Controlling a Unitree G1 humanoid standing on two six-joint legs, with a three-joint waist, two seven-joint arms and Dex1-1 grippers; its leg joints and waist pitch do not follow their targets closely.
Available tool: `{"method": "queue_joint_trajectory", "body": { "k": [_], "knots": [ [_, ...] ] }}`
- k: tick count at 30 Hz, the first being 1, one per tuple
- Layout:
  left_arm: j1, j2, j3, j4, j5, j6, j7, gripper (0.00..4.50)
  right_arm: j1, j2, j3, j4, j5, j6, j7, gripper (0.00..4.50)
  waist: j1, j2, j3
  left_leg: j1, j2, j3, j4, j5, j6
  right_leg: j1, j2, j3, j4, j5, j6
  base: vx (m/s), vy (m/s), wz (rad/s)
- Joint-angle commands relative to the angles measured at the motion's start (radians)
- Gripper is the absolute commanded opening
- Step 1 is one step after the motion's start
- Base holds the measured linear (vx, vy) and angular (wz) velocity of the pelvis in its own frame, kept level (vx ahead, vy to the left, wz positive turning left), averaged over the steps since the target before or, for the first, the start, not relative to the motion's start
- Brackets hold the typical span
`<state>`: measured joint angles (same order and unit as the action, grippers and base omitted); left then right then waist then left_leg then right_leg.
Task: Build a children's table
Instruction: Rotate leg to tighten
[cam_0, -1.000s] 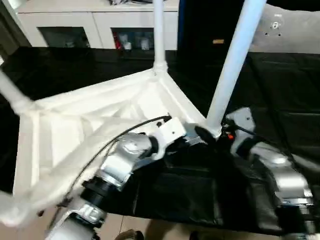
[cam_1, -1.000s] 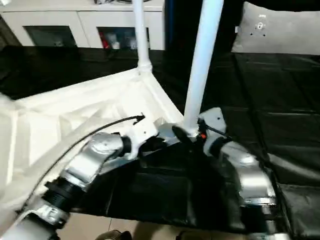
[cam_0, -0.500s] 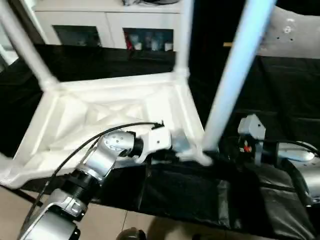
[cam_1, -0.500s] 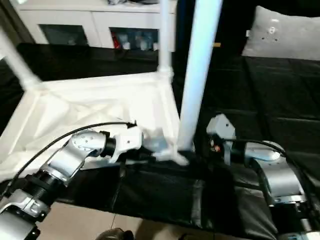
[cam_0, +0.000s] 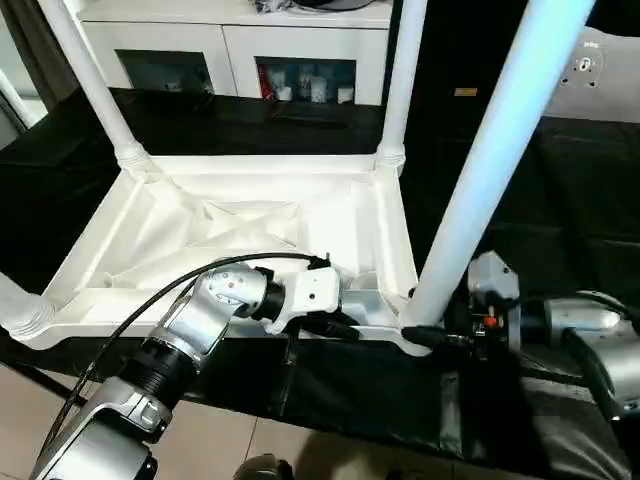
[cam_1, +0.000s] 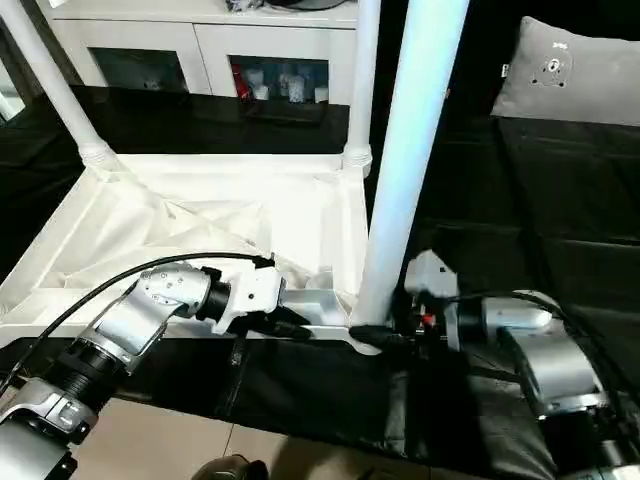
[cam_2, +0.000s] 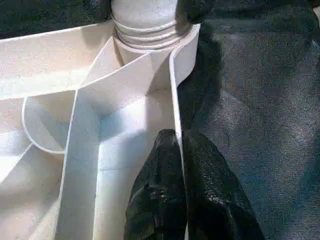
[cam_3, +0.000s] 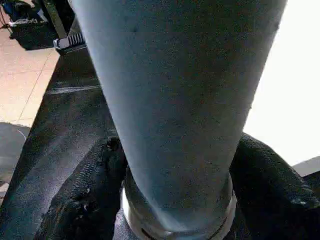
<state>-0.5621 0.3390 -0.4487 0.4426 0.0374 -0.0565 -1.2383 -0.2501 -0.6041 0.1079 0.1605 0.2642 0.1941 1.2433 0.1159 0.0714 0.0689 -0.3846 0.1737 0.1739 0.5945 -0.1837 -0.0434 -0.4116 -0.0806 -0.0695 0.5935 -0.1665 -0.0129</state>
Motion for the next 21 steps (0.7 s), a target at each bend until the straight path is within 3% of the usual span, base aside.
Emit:
{"method": "queue_joint_trajectory", "body": {
  "k": [1,4,9,13,14,16,17,18,19,20,21],
  "knots": [
    [-0.012,0.003,-0.035,0.011,0.022,-0.017,-0.032,0.0,0.005,-0.013,0.016,-0.001,-0.001,0.01,0.019,2.79,-0.004,-0.027,-0.061,0.011,0.056,-0.015,-0.068,-0.179,0.111,0.051,-0.071,0.045,-0.076,-0.303,-0.201,0.0,0.0,0.0],
    [-0.012,0.003,-0.033,0.013,0.022,-0.017,-0.031,0.0,0.004,-0.004,0.015,0.011,0.001,0.008,0.011,2.52,-0.004,-0.027,-0.06,0.011,0.056,-0.016,-0.069,-0.186,0.108,0.051,-0.072,0.045,-0.078,-0.322,-0.196,0.0,0.0,0.0],
    [-0.009,-0.002,-0.026,0.013,0.014,-0.004,-0.025,0.0,0.015,0.019,0.015,0.004,0.02,0.022,0.001,2.48,-0.005,-0.027,-0.059,0.011,0.056,-0.016,-0.071,-0.195,0.104,0.05,-0.071,0.045,-0.08,-0.337,-0.19,0.0,0.0,0.0],
    [0.008,-0.041,0.016,-0.014,0.006,0.085,0.08,0.0,0.018,0.083,0.012,0.002,-0.008,0.061,-0.133,2.44,-0.01,-0.026,-0.056,0.011,0.056,-0.018,-0.075,-0.215,0.091,0.049,-0.071,0.043,-0.083,-0.368,-0.188,0.0,0.0,0.0],
    [0.011,-0.052,0.023,-0.022,0.012,0.106,0.113,0.0,0.004,0.109,0.008,0.018,-0.033,0.086,-0.205,2.41,-0.013,-0.021,-0.05,0.013,0.056,-0.019,-0.079,-0.237,0.078,0.044,-0.07,0.043,-0.087,-0.4,-0.183,0.0,0.0,0.0],
    [0.015,-0.093,0.038,-0.043,0.036,0.189,0.216,0.0,-0.038,0.192,-0.018,0.063,-0.085,0.144,-0.405,2.41,-0.031,-0.023,-0.041,0.022,0.048,-0.024,-0.085,-0.325,0.034,0.041,-0.073,0.037,-0.104,-0.56,-0.138,0.0,0.0,0.0],
    [0.014,-0.11,0.043,-0.048,0.044,0.216,0.252,0.0,-0.05,0.219,-0.028,0.073,-0.091,0.157,-0.456,2.4,-0.039,-0.024,-0.038,0.022,0.046,-0.025,-0.085,-0.33,0.021,0.042,-0.074,0.039,-0.104,-0.577,-0.13,0.0,0.0,0.0],
    [0.014,-0.121,0.046,-0.05,0.049,0.231,0.274,0.0,-0.056,0.234,-0.033,0.079,-0.094,0.163,-0.484,2.39,-0.051,-0.025,-0.03,0.021,0.042,-0.031,-0.089,-0.367,0.006,0.041,-0.072,0.032,-0.113,-0.648,-0.099,0.0,0.0,0.0],
    [0.011,-0.146,0.053,-0.052,0.058,0.262,0.319,0.0,-0.067,0.262,-0.046,0.089,-0.101,0.177,-0.541,2.38,-0.06,-0.027,-0.031,0.032,0.038,-0.033,-0.086,-0.414,-0.006,0.034,-0.073,0.025,-0.126,-0.719,-0.062,0.0,0.0,0.0],
    [0.009,-0.173,0.06,-0.054,0.064,0.293,0.361,0.0,-0.077,0.289,-0.059,0.097,-0.104,0.197,-0.593,2.36,-0.066,-0.026,-0.031,0.037,0.037,-0.034,-0.086,-0.423,-0.005,0.032,-0.073,0.024,-0.131,-0.728,-0.054,0.0,0.0,0.0],
    [0.008,-0.213,0.067,-0.062,0.069,0.331,0.412,0.0,-0.087,0.321,-0.067,0.105,-0.113,0.214,-0.648,2.36,-0.077,-0.021,-0.031,0.035,0.039,-0.037,-0.09,-0.43,-0.005,0.037,-0.072,0.019,-0.133,-0.711,-0.052,0.0,0.0,0.0]
  ]
}}
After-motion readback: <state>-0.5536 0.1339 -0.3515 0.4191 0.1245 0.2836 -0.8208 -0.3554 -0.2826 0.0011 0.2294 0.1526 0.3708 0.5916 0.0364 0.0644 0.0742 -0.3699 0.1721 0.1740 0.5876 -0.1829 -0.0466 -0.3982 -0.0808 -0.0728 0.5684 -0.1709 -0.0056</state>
